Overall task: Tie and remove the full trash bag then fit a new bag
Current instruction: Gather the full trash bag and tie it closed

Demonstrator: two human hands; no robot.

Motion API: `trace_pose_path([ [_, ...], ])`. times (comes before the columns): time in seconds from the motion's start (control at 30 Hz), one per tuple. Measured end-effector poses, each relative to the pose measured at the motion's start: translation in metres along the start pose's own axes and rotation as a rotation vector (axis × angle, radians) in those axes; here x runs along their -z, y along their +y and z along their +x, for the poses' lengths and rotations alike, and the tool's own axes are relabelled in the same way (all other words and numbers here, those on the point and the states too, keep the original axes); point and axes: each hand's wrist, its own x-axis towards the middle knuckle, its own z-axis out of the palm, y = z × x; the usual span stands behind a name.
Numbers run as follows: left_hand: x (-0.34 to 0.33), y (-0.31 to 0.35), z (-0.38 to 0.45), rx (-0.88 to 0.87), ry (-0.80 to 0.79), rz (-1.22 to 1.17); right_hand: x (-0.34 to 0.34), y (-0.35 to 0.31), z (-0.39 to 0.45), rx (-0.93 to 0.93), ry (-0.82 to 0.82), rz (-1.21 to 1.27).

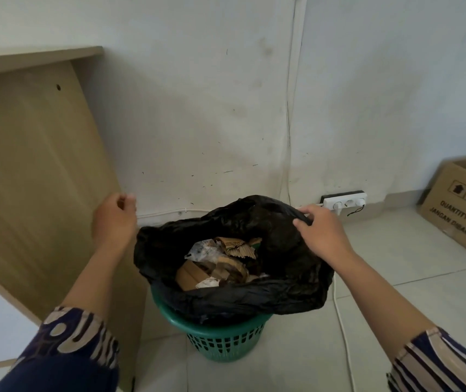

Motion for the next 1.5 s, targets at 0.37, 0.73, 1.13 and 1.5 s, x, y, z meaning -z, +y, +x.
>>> trace_pose_path([
  [0.37,-0.044,-0.039,-0.006,0.155,-0.518,0.258,0.004,0.009,-0.002,-0.011,-0.068,-0.009],
  [0.73,-0.040,-0.009,-0.003,0.051,-0.198,-0.268,0.005,0.010,-0.006,-0.028,-0.048,0.007],
  [1.13,-0.075,0.098,-0.112,-0.477,-0.668,-0.102,0.044,0.008,0.002,-0.001,0.049,0.187],
  [1.5,-0.094,0.114,-0.150,-0.573,-0.453,-0.283,0.052,0.001,-0.008,-0.100,-0.069,0.182],
])
